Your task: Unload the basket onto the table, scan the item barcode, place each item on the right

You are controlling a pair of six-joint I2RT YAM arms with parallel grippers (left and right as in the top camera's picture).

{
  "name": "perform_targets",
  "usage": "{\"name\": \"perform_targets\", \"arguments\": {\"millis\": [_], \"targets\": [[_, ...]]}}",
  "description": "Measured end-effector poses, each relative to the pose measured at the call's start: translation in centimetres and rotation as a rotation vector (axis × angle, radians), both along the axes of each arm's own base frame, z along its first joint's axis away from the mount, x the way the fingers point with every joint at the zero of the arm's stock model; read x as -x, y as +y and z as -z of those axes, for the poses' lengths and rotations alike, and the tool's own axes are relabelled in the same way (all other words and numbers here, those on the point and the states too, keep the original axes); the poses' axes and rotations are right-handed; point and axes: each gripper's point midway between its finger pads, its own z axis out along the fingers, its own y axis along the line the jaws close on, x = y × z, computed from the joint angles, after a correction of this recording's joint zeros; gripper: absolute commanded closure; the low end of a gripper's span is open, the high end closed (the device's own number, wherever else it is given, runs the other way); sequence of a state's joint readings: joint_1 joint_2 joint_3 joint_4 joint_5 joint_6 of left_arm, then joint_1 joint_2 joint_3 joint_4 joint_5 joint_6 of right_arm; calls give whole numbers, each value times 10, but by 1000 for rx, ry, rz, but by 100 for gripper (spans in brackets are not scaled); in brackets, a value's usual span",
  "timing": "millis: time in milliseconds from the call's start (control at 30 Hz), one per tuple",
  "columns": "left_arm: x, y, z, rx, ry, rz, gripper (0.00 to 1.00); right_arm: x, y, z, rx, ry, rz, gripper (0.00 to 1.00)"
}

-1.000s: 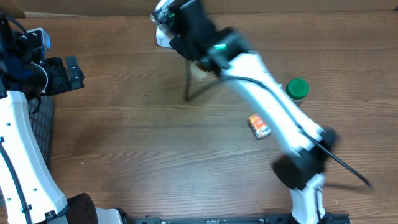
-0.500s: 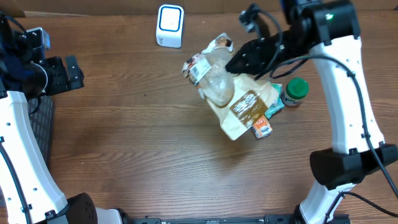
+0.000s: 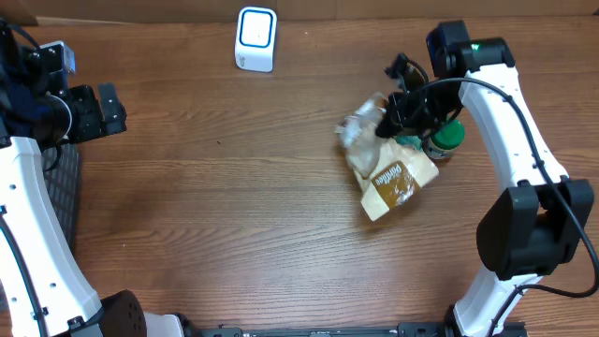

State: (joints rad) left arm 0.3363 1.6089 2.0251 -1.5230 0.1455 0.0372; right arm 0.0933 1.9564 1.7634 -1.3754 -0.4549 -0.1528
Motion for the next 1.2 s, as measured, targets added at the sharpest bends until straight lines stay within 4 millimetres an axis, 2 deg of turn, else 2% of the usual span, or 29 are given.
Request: {"name": "perform_targets", "arguments": {"millis": [67,100,167,233,300,433,567,600,633,700,767,800,833,933,1000,1067,1200], "targets": [[0,0,0,0,1,0,0,-3,-27,20,107,29,100,96],[0,0,0,0,0,0,0,-3,-36,24,132,39,129,92],[0,0,0,0,0,0,0,-2,-59,34,196,62,197,60],[0,0,0,0,0,0,0,0,-76,40,240,83,254,42],[0,0,0,0,0,0,0,3,-89,44,287,96,276,42],[0,0,0,0,0,0,0,9,-94,45,322,126,297,42],[0,0,0,0,0,0,0,21,-94,32,332,174,301,41],[0,0,0,0,0,0,0,20,-93,23,325,164,303,40],[0,0,0,0,0,0,0,18,-92,8,309,135,311,32],[0,0,0,0,0,0,0,16,-90,-22,289,67,318,25],[0,0,0,0,0,0,0,19,-88,-55,268,-4,329,13],[0,0,0,0,0,0,0,23,-87,-74,259,-49,334,5],[0,0,0,0,0,0,0,31,-87,-102,242,-117,353,0],[0,0,0,0,0,0,0,53,-84,-157,206,-279,361,0],[0,0,0,0,0,0,0,76,-80,-189,166,-374,366,0],[0,0,0,0,0,0,0,91,-77,-208,141,-437,366,0],[0,0,0,0,0,0,0,109,-74,-226,117,-504,366,0]]}}
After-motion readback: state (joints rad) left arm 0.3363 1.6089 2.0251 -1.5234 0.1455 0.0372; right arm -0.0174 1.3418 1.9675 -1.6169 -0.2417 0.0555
